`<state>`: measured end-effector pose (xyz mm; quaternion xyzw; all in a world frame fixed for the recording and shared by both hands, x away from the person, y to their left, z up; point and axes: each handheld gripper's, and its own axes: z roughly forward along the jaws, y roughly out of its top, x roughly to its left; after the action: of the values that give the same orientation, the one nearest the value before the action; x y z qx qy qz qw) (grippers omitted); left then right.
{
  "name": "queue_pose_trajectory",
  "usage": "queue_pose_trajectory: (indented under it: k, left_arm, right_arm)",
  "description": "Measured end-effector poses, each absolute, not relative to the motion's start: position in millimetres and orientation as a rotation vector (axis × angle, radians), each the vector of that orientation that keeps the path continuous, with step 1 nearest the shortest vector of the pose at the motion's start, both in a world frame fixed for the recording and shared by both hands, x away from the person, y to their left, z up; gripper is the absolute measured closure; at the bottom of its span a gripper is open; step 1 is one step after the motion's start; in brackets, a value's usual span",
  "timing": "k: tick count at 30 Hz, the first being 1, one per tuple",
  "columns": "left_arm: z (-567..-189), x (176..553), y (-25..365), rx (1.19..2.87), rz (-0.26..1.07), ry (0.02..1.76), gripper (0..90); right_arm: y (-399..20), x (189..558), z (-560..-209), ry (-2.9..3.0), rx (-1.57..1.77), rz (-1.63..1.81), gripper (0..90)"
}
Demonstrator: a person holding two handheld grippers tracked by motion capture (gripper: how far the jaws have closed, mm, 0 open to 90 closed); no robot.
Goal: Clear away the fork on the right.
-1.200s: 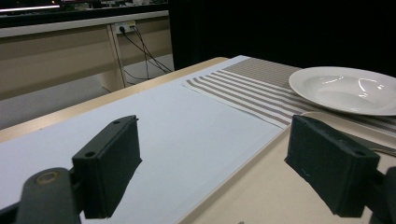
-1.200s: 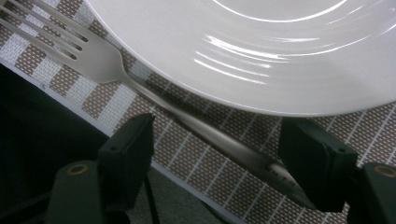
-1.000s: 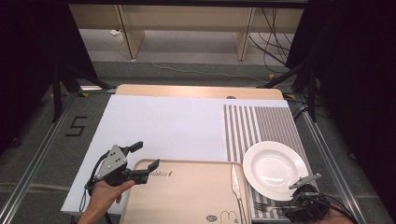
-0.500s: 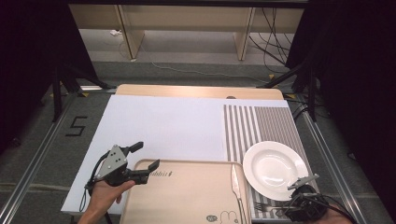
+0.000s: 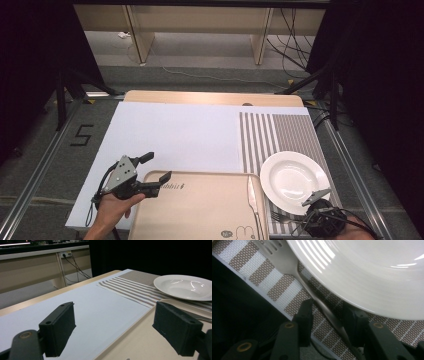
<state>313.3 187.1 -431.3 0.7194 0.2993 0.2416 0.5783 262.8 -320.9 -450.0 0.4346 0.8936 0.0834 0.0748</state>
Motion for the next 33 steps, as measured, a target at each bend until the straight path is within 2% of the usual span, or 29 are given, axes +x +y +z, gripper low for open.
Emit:
queue_pose_trajectory:
  k: [18, 33]
  left_arm:
    - [-431.9, 313.6, 186.7, 1.687, 0.565, 0.702, 17.0]
    - [-431.9, 313.6, 186.6, 1.688, 0.568, 0.703, 17.2]
  right_arm:
    - [-308.0, 268.4, -449.9, 2.759, 1.173, 0.163, 75.6]
    - [-303.9, 271.4, -450.4, 2.806, 1.104, 0.139, 81.7]
